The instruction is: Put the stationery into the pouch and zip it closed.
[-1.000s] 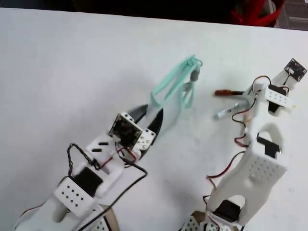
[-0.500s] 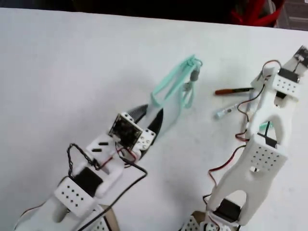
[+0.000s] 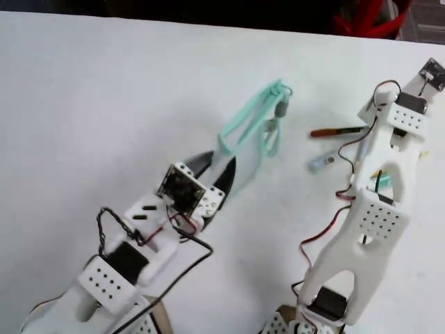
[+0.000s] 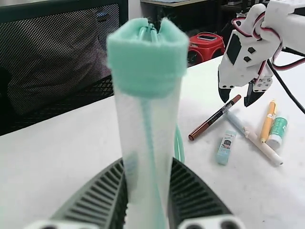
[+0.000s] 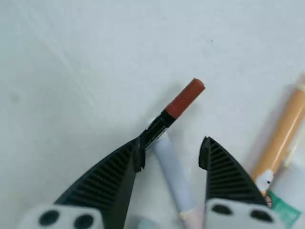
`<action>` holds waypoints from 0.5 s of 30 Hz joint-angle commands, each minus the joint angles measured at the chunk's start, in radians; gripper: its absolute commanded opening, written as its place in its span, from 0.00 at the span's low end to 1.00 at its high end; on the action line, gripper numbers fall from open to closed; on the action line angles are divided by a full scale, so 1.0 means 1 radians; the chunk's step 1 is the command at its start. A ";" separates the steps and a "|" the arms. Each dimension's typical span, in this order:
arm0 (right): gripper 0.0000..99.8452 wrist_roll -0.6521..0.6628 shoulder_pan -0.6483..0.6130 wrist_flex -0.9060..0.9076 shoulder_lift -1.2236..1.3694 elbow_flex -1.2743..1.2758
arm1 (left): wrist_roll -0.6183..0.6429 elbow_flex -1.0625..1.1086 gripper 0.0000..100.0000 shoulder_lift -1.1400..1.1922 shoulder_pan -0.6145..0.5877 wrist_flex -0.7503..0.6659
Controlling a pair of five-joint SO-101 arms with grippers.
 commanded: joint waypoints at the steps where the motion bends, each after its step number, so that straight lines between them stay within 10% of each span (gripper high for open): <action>1: 0.25 -0.006 0.007 -0.024 0.012 -0.055 | -0.009 0.000 0.04 0.016 -0.013 -0.006; 15: 0.28 -0.095 -0.010 -0.042 0.199 -0.311 | -0.011 0.000 0.04 0.016 -0.015 -0.006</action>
